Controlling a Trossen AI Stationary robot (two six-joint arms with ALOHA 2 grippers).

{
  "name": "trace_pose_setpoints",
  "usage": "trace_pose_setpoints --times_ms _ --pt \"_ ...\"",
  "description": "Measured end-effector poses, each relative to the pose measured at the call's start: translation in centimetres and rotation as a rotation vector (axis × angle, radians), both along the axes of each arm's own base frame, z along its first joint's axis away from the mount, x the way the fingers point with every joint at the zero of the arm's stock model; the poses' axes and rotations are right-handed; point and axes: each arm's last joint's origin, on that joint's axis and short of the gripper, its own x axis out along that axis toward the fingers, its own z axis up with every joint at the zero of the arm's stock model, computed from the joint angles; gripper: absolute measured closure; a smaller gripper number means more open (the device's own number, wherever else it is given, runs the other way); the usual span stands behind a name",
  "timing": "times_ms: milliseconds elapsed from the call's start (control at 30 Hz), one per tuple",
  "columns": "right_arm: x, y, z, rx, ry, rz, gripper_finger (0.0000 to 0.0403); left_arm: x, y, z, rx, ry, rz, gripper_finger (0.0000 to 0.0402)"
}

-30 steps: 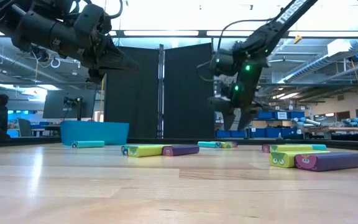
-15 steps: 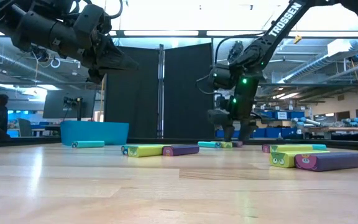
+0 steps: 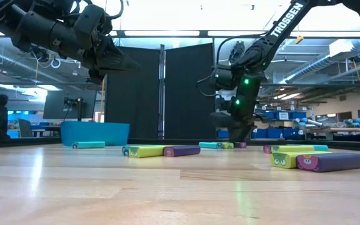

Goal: Sort blocks
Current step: Put the violet block into the yellow bin

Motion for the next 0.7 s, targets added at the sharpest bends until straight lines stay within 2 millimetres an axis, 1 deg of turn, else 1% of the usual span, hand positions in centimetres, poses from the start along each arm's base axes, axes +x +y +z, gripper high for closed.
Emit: trace_pose_setpoints --times_ms 67,133,233,300,433,533,600,700 --pt "0.0 0.4 0.8 -0.01 -0.007 0.021 0.0294 0.0 0.0 0.0 0.0 0.0 0.0 0.0394" --pt "0.0 1.0 2.2 -0.021 -0.036 0.046 0.0294 0.0 0.0 0.0 0.001 0.0 0.003 0.0394" --pt "-0.3 2.5 4.3 -0.03 -0.036 0.111 0.0294 0.0 0.0 0.0 -0.005 -0.002 0.009 0.0394" --pt "-0.6 4.0 6.0 -0.033 -0.034 0.154 0.0294 0.0 0.0 0.0 -0.006 -0.002 0.009 0.0394" --pt "-1.7 7.6 9.3 -0.037 -0.048 0.244 0.0294 0.0 0.0 0.0 0.0 -0.001 0.011 0.0394" --pt "-2.8 10.7 11.5 -0.023 -0.061 0.303 0.0294 0.0 0.0 0.0 0.001 -0.001 0.011 0.0394" --pt "-3.8 13.0 12.5 -0.003 -0.051 0.344 0.0294 0.0 0.0 0.0 0.001 -0.001 0.011 0.0394" --pt "-5.4 16.4 13.6 0.036 -0.027 0.4 0.0294 0.0 0.0 0.0 0.004 0.0 0.01 0.0394"
